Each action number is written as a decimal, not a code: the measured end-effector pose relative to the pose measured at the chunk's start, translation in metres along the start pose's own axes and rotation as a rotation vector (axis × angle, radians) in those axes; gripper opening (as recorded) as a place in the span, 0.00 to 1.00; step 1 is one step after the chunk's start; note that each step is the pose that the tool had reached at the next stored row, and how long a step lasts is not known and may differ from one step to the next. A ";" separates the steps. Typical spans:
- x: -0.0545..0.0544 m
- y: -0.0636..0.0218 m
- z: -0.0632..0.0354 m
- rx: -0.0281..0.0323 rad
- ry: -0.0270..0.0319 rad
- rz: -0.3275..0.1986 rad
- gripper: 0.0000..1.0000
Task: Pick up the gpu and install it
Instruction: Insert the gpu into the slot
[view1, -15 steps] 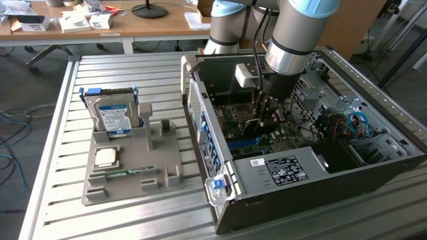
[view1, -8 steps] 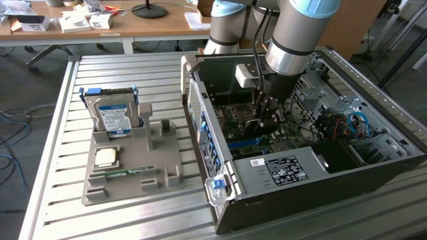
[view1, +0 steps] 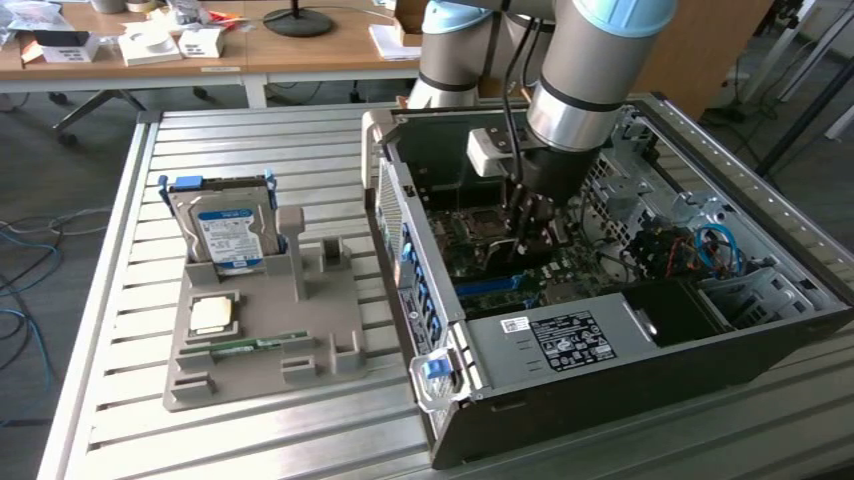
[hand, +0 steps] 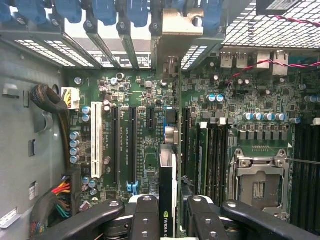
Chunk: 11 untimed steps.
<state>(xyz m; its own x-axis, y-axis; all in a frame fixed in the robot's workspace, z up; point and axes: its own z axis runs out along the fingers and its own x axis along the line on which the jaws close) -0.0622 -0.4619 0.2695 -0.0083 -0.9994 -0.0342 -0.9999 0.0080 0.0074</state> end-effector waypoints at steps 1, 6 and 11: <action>0.000 0.0000 0.0000 0.0000 0.0000 0.000 0.26; 0.000 0.0006 0.0000 0.0002 -0.0001 0.000 0.26; 0.000 0.0024 0.0000 0.0016 -0.0001 0.000 0.26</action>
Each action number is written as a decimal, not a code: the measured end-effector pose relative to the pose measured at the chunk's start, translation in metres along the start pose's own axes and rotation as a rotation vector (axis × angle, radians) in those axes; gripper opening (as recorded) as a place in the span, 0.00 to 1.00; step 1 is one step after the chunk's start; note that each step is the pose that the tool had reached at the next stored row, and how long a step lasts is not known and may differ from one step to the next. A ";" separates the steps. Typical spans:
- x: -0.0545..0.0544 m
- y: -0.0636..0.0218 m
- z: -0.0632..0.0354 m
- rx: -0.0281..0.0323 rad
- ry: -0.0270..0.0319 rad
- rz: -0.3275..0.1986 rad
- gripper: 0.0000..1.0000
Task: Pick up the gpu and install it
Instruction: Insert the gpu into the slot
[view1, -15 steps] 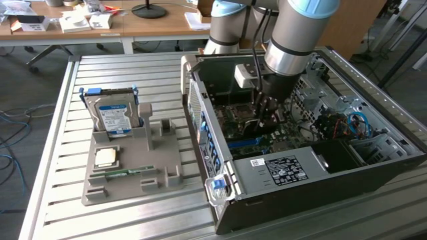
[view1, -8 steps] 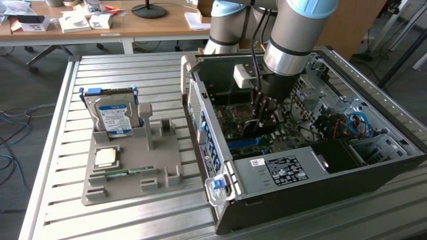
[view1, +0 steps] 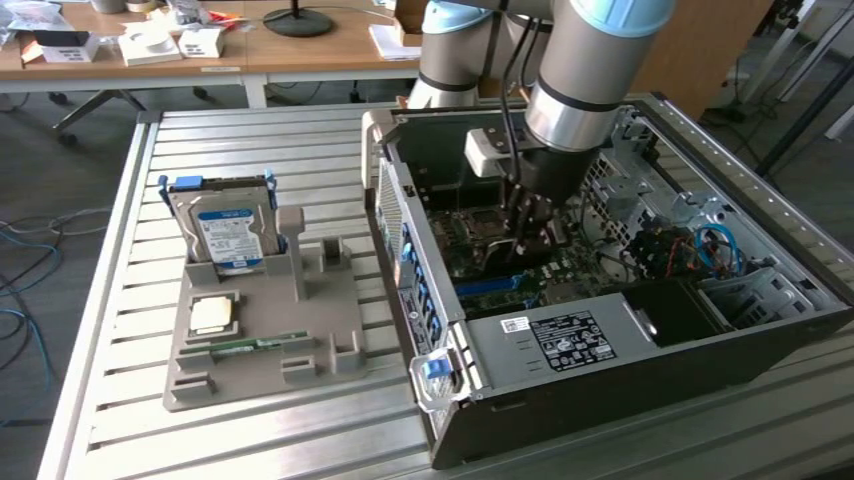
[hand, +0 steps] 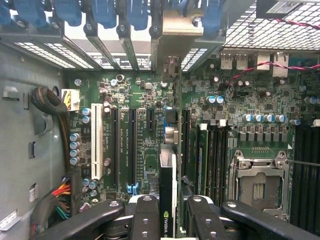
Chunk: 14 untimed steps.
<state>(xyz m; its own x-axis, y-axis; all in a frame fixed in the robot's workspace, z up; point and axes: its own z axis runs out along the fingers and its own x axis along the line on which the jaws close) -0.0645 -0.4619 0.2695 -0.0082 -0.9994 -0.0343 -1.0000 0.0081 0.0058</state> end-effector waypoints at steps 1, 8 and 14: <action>0.000 0.0005 0.0000 0.0005 0.0000 0.000 0.26; 0.000 0.0047 0.0000 0.0052 0.0000 0.000 0.26; 0.000 0.0063 0.0000 0.0069 -0.0001 0.000 0.26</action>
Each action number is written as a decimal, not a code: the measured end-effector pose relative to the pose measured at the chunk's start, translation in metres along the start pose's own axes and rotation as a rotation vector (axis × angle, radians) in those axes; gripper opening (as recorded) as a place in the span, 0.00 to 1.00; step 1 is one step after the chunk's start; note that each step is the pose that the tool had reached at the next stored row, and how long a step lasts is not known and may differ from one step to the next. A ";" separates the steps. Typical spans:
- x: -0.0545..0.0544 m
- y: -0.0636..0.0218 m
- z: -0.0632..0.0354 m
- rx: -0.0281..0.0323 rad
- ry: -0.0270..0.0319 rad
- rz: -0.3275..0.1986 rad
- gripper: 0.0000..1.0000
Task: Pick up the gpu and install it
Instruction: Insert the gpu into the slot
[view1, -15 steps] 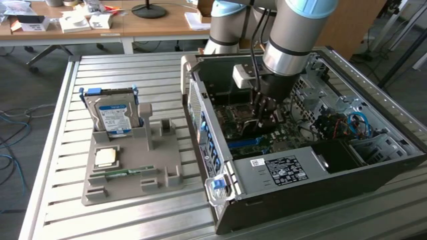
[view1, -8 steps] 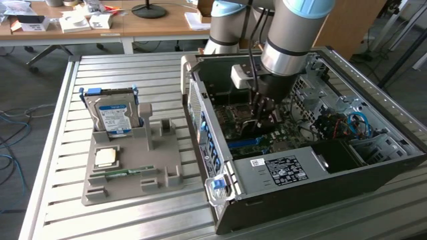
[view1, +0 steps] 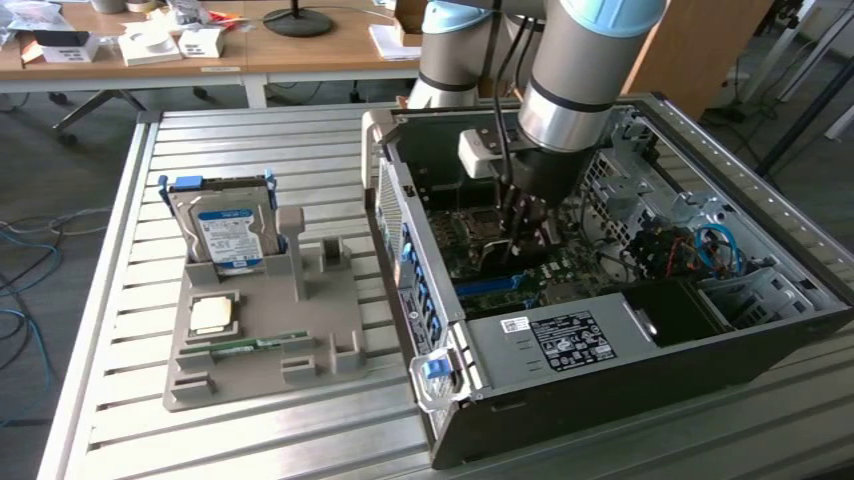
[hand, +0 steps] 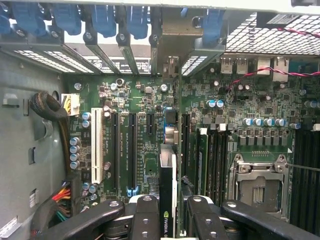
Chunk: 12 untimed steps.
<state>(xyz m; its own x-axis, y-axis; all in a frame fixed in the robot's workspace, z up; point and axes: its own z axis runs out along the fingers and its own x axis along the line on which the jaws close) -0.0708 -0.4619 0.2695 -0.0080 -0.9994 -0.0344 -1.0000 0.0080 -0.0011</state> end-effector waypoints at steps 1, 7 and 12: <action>0.000 0.0010 0.0000 0.0000 0.0000 0.000 0.26; 0.000 0.0015 0.0012 0.0000 -0.0001 0.000 0.26; 0.000 0.0017 0.0028 0.0000 0.0001 0.000 0.26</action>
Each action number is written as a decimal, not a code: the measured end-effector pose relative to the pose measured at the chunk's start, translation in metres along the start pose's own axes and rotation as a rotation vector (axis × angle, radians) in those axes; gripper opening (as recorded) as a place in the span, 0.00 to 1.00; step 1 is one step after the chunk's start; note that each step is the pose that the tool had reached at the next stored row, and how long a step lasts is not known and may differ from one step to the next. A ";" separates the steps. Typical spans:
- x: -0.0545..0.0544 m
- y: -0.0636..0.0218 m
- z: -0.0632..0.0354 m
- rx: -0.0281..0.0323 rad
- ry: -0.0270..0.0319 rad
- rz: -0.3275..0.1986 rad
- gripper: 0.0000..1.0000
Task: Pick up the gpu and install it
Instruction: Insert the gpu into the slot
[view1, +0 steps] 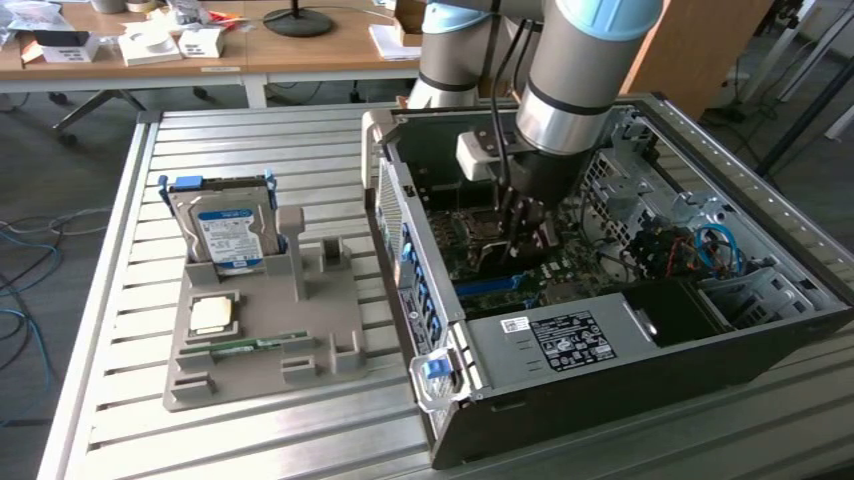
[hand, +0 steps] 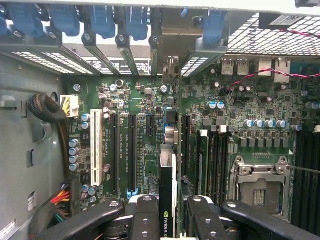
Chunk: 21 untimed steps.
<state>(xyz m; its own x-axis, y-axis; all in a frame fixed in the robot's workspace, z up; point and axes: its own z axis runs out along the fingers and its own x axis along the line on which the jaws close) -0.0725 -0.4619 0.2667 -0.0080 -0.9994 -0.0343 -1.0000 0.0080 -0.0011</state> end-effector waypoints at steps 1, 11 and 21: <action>0.000 0.0000 0.0002 0.0000 0.0000 0.000 0.26; 0.000 -0.0001 0.0018 0.0000 0.0000 0.000 0.26; 0.000 -0.0001 0.0031 0.0000 0.0000 0.000 0.26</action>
<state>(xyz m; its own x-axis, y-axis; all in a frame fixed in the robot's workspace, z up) -0.0725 -0.4619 0.2636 -0.0080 -0.9994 -0.0343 -1.0000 0.0080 -0.0011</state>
